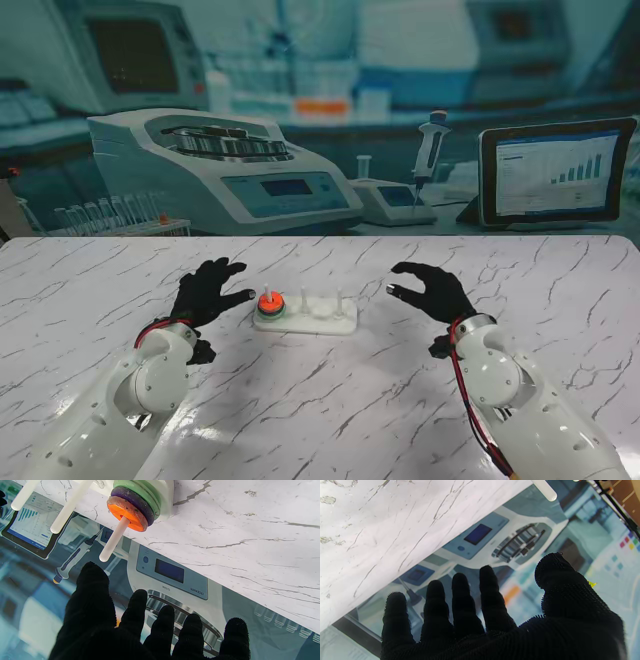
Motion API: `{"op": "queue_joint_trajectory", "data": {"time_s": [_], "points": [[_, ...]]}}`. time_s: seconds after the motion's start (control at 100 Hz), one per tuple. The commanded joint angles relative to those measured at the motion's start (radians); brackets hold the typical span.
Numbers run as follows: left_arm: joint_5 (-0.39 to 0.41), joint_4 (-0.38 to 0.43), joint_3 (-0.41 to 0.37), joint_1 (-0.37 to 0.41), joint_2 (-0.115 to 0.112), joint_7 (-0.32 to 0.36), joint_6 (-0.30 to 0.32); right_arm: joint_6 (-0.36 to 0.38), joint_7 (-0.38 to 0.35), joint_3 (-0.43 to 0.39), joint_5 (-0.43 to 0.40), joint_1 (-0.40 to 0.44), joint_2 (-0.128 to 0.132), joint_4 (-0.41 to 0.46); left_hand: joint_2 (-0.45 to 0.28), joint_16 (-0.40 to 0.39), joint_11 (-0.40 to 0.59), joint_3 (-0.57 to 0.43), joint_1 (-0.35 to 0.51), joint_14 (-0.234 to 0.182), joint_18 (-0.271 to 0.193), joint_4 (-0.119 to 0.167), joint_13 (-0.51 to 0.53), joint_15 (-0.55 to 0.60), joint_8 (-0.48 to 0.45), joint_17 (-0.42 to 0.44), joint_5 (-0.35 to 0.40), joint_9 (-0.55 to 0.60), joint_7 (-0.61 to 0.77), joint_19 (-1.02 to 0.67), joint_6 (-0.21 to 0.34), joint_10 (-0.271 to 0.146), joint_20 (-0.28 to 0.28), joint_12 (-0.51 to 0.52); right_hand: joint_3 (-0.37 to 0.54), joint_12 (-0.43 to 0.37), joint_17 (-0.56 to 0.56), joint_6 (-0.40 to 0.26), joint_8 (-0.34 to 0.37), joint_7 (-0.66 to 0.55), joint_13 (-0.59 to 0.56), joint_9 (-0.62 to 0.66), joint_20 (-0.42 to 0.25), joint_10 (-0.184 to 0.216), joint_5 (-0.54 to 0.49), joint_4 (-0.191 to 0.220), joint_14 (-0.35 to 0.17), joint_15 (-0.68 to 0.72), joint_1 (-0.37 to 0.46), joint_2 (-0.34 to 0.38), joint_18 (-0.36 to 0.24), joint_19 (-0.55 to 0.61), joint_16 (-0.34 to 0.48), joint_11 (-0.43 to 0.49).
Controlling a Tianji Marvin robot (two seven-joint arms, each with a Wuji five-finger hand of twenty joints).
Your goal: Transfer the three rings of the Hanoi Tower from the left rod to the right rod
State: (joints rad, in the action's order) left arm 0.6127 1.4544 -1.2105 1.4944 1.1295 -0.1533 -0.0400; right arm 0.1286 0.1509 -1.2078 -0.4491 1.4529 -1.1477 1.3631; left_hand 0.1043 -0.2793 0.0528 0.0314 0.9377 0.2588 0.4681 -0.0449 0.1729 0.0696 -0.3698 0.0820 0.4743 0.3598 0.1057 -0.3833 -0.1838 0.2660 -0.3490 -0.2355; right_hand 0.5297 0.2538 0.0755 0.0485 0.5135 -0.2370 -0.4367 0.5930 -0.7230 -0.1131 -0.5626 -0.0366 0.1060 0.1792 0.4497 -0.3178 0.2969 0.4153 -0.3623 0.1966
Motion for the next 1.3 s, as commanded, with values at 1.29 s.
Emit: {"op": "queue_joint_trajectory", "data": {"time_s": [1.29], "points": [[0.008,-0.235,0.206,-0.217,-0.021,0.155,0.058,-0.009,0.004,0.01,0.024,0.004,-0.012,-0.016,0.179,-0.01,-0.027,-0.022,-0.107,0.015,0.057,0.019,-0.077,-0.01,0.037,0.025,-0.148,-0.146,-0.064,0.017,0.017,-0.006,-0.108,-0.008,-0.017,-0.005,-0.003,0.015,-0.007,0.004,-0.002,-0.033,-0.008,-0.007,0.011,0.031,0.008,0.007,0.014,0.023,0.013,-0.013,-0.002,0.008]]}}
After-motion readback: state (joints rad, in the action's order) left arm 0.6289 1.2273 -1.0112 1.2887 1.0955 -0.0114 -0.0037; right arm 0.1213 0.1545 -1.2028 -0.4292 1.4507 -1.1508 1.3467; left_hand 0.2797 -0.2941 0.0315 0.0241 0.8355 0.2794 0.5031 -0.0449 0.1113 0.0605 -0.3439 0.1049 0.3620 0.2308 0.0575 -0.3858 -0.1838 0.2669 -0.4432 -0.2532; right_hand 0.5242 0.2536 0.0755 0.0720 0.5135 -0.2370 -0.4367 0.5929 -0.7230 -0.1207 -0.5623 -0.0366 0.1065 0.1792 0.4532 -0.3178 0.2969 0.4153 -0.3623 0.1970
